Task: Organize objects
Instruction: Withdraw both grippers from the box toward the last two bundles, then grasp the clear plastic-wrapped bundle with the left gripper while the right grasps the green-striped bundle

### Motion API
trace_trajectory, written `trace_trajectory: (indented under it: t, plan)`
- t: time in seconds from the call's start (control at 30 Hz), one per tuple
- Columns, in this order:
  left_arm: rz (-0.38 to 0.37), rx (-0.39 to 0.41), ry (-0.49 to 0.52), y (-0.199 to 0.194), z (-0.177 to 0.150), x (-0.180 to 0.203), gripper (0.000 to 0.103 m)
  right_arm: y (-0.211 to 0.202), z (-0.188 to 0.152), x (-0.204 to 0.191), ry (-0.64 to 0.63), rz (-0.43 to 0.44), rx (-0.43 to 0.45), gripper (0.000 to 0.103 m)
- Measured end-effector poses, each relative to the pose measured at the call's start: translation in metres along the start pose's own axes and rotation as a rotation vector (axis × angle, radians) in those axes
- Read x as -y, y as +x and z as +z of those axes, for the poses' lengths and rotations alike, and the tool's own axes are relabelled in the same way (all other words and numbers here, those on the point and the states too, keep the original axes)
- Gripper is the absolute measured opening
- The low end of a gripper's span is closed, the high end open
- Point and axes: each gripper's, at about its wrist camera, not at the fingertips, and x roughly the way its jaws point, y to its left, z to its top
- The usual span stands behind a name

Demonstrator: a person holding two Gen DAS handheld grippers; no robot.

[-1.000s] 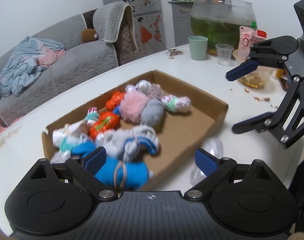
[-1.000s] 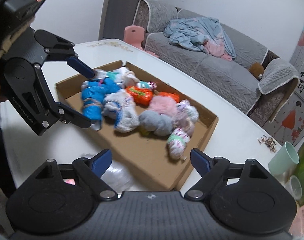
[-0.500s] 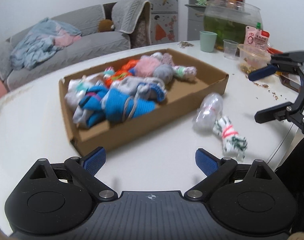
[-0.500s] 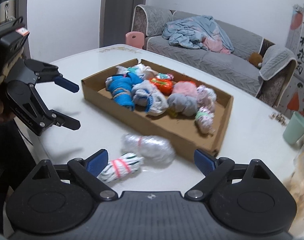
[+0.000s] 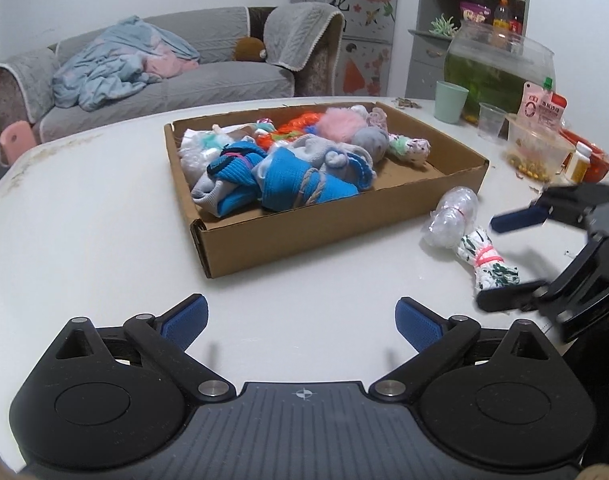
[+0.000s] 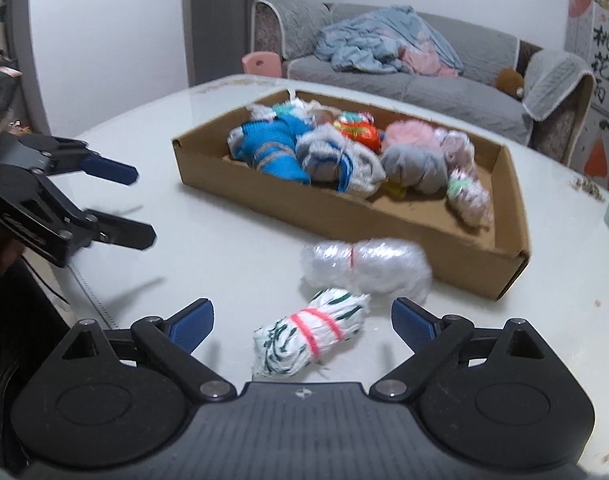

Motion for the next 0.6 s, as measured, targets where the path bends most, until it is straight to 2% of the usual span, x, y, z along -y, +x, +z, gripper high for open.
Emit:
trace_trajectory:
  t: [0.03,0.07,0.13,0.2,0.23,0.27,0.47,0.6]
  plan:
    - [0.000,0.000,-0.002,0.000,0.000,0.000,0.101,0.003,-0.002,-0.001,0.009,-0.005,-0.007,0.092]
    - [0.001,-0.002,-0.003,0.000,0.000,0.000,0.101,0.006,-0.005,-0.002,0.017,-0.016,-0.016,0.085]
    - [-0.001,-0.002,0.001,0.000,-0.001,0.001,0.101,0.005,-0.007,0.000,0.038,-0.015,-0.012,0.081]
    - [-0.008,-0.008,0.009,0.001,0.000,0.004,0.102,-0.001,-0.009,0.004,0.042,-0.027,-0.007,0.067]
    - [-0.013,-0.013,0.018,0.002,0.000,0.006,0.102,-0.004,-0.010,0.006,0.044,-0.026,-0.006,0.055]
    - [-0.023,-0.015,0.030,0.003,0.000,0.009,0.102,-0.008,-0.013,0.011,0.049,-0.024,-0.005,0.053]
    - [-0.085,-0.019,0.112,0.025,0.015,0.043,0.102,-0.029,-0.025,0.039,0.065,-0.038,-0.026,0.052]
    - [-0.121,-0.004,0.171,0.048,0.029,0.081,0.102,-0.034,-0.023,0.055,0.105,-0.043,-0.015,0.053]
